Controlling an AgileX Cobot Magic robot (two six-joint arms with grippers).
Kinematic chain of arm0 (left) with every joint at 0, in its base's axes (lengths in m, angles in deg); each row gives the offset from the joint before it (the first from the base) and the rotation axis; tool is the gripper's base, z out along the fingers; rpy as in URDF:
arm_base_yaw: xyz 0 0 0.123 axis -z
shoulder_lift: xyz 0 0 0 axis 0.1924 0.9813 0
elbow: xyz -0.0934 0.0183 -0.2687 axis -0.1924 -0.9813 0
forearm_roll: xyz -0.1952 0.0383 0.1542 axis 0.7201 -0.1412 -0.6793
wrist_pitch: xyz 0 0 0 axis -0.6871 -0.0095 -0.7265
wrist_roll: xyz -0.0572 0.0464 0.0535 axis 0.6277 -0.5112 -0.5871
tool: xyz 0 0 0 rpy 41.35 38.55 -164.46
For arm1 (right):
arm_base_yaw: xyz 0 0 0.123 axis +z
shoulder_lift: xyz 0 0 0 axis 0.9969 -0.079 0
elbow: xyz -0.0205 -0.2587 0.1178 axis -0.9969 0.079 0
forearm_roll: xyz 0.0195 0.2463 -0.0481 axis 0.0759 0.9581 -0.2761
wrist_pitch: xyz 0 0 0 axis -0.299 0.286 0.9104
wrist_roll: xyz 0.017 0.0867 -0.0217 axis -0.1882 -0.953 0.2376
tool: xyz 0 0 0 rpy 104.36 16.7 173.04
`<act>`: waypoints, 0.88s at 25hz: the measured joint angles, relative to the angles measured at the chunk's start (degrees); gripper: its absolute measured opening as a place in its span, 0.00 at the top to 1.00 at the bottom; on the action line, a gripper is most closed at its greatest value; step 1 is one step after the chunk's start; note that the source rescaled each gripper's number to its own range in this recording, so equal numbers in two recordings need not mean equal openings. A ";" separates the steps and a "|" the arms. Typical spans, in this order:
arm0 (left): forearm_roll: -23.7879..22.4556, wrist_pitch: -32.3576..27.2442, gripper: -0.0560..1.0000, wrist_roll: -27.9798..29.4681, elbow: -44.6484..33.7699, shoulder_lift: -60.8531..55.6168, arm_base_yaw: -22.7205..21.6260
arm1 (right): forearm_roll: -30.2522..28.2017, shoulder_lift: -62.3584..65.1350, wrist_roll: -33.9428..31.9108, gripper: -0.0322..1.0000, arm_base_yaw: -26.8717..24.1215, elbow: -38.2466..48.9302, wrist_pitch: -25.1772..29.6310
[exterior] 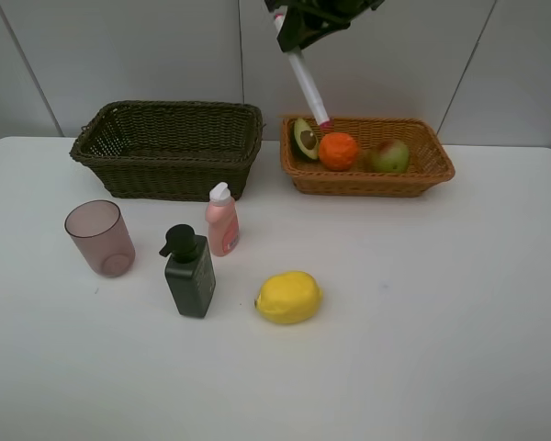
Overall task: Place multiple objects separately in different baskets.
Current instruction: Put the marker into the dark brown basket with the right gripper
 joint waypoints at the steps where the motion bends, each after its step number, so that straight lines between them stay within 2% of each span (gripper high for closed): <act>1: 0.00 0.00 0.11 0.00 0.00 0.00 0.00 | 1.35 -1.06 1.08 0.97 0.61 -0.58 -1.29; 8: 0.00 0.00 0.11 0.00 0.00 0.00 0.00 | 12.74 -6.85 9.11 0.97 3.53 -1.62 -13.98; 16: -0.05 0.00 0.11 0.00 0.00 0.00 0.00 | 23.15 -10.44 16.40 0.97 6.04 -1.62 -27.09; 22: -0.05 0.00 0.11 0.00 0.00 0.00 0.00 | 24.73 -13.43 17.36 0.97 7.65 -1.62 -34.63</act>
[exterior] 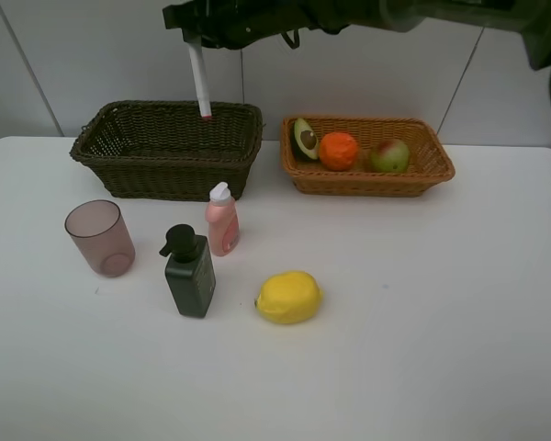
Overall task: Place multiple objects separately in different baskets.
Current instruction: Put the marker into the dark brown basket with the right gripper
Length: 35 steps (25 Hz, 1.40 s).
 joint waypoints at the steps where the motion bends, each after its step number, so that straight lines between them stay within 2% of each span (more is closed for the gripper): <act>1: 0.00 0.00 0.11 0.00 0.00 0.00 0.00 | -0.31 -0.33 0.04 0.97 0.05 0.00 -0.78; 13: 0.00 0.00 0.11 0.00 0.00 0.00 0.00 | -5.19 -5.69 0.07 0.97 0.12 0.00 -6.17; 32: 0.00 0.00 0.11 0.00 0.00 0.00 0.00 | -6.38 -6.27 0.07 0.97 0.12 0.00 -6.90; 35: 0.00 0.00 0.11 0.00 0.00 0.00 0.00 | -6.38 -6.27 0.07 0.92 0.12 0.00 -6.64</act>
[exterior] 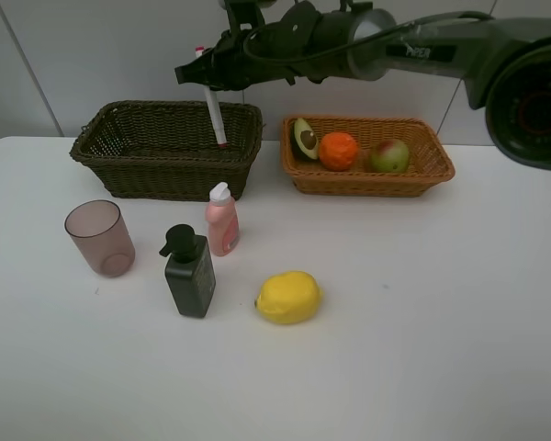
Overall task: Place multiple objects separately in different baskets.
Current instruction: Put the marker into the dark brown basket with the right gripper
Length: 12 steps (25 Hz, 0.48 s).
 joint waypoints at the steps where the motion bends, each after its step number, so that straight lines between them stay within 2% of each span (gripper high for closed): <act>1: 0.00 0.00 0.11 0.00 0.00 0.00 0.00 | 0.00 0.00 0.00 0.87 0.00 0.00 0.00; 3: 0.00 0.00 0.11 0.00 0.00 0.00 0.00 | 0.00 0.00 0.00 0.71 0.00 0.00 0.00; 8: 0.00 0.00 0.11 0.00 0.00 0.00 0.00 | 0.05 0.00 0.00 0.16 0.00 0.00 0.07; 10: 0.00 0.00 0.11 0.00 0.00 0.00 0.00 | 0.05 0.00 0.00 0.06 0.00 0.00 0.07; 12: 0.00 0.00 0.11 0.00 0.00 0.00 0.00 | 0.05 0.00 0.00 0.03 0.00 0.00 0.14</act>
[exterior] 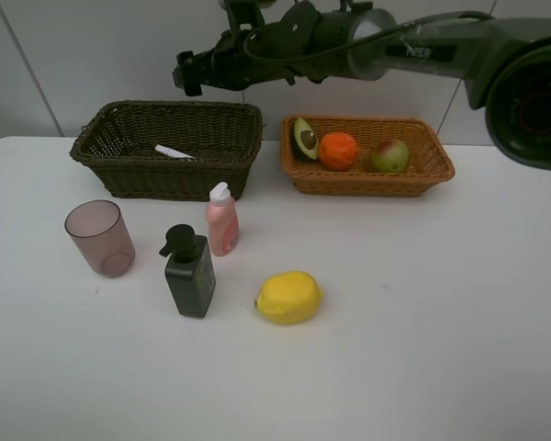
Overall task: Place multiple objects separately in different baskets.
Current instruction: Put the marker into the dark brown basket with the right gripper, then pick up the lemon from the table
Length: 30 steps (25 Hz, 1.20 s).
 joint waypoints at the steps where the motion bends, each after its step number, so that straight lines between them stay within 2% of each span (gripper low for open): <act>1: 0.00 0.00 0.11 0.00 0.00 0.00 0.00 | 0.00 0.00 0.00 0.02 0.00 0.00 0.00; 30: 0.00 0.00 0.11 0.00 0.00 0.00 0.00 | 0.05 0.00 0.00 0.00 0.00 0.00 0.18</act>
